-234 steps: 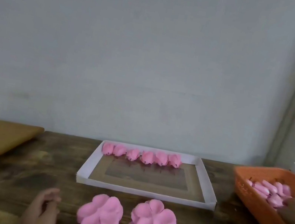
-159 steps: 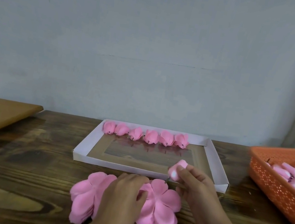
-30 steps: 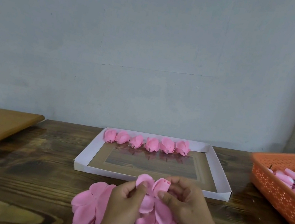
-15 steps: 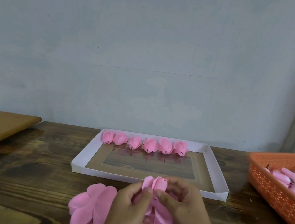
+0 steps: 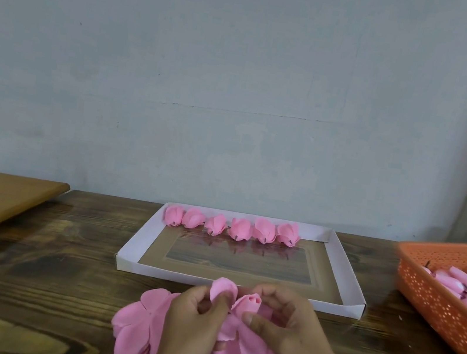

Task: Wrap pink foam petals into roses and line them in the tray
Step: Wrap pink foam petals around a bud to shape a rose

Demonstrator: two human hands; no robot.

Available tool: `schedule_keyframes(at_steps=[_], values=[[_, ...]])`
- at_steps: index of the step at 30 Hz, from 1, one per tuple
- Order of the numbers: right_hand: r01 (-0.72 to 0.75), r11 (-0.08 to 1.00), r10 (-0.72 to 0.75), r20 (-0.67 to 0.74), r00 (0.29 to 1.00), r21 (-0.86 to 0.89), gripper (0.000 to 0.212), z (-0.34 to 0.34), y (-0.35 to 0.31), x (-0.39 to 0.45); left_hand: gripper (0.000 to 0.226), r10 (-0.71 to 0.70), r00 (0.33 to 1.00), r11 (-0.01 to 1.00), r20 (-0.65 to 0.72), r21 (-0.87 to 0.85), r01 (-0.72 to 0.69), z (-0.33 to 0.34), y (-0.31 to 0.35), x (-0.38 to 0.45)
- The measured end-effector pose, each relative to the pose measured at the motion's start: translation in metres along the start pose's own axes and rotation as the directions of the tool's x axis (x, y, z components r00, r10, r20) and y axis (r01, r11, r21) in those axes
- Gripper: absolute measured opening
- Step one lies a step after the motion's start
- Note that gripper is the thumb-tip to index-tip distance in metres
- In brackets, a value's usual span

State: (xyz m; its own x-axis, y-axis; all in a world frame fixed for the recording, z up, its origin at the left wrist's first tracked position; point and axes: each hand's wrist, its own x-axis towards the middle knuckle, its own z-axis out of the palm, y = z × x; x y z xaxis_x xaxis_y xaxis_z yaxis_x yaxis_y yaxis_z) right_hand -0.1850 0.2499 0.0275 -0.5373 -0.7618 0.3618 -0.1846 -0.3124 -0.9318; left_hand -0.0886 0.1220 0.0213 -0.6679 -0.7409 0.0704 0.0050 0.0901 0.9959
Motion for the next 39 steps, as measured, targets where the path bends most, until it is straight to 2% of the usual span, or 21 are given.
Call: schedule_keyframes(at_steps=[4, 7, 10, 16, 20, 23, 25, 28, 39], values=[[0.005, 1.0, -0.005, -0.002, 1.0, -0.024, 0.013, 0.0015, 0.0002, 0.0002, 0.013, -0.006, 1.0, 1.0, -0.014, 0.011, 0.006, 0.0012, 0.0, 0.0003], [-0.01, 1.0, 0.01, -0.025, 1.0, -0.018, 0.009, 0.0027, -0.0003, 0.0002, 0.007, 0.034, 0.997, 0.999, 0.063, -0.028, -0.032, 0.0021, 0.0011, -0.0025], [-0.026, 0.999, 0.025, -0.053, 0.998, -0.019, 0.007, 0.0006, 0.0018, 0.0003, 0.014, 0.087, 0.988, 0.996, 0.127, -0.009, -0.087, 0.0022, 0.001, -0.0044], [-0.043, 0.999, 0.044, -0.07, 0.997, 0.011, 0.019, -0.0005, 0.0018, 0.0016, 0.014, 0.073, 0.997, 0.995, 0.03, 0.068, -0.075, -0.0001, -0.0039, 0.0009], [-0.023, 1.0, 0.022, -0.045, 0.999, -0.018, 0.013, 0.001, 0.0009, 0.0009, 0.012, 0.064, 0.998, 0.997, -0.005, 0.035, -0.064, 0.0001, -0.0023, 0.0], [-0.019, 0.999, 0.017, -0.039, 0.999, -0.031, 0.017, 0.0017, 0.0002, 0.0005, 0.015, 0.043, 0.999, 0.999, -0.008, -0.018, -0.043, -0.001, -0.0012, 0.0003], [-0.019, 0.999, 0.018, -0.033, 0.999, -0.036, 0.014, 0.0017, -0.0003, 0.0006, 0.016, 0.01, 1.0, 0.998, 0.012, -0.059, -0.009, -0.0016, 0.0, 0.0008], [-0.016, 0.999, 0.015, -0.019, 1.0, -0.051, 0.011, 0.0022, 0.0008, 0.0007, 0.005, -0.033, 0.997, 0.993, 0.075, -0.107, 0.041, -0.0009, 0.0018, 0.0005], [-0.05, 0.991, 0.032, -0.137, 0.99, -0.123, 0.017, -0.0005, 0.0054, 0.001, 0.02, 0.011, 0.967, 0.976, 0.255, -0.212, 0.045, -0.0006, 0.0061, -0.0039]])
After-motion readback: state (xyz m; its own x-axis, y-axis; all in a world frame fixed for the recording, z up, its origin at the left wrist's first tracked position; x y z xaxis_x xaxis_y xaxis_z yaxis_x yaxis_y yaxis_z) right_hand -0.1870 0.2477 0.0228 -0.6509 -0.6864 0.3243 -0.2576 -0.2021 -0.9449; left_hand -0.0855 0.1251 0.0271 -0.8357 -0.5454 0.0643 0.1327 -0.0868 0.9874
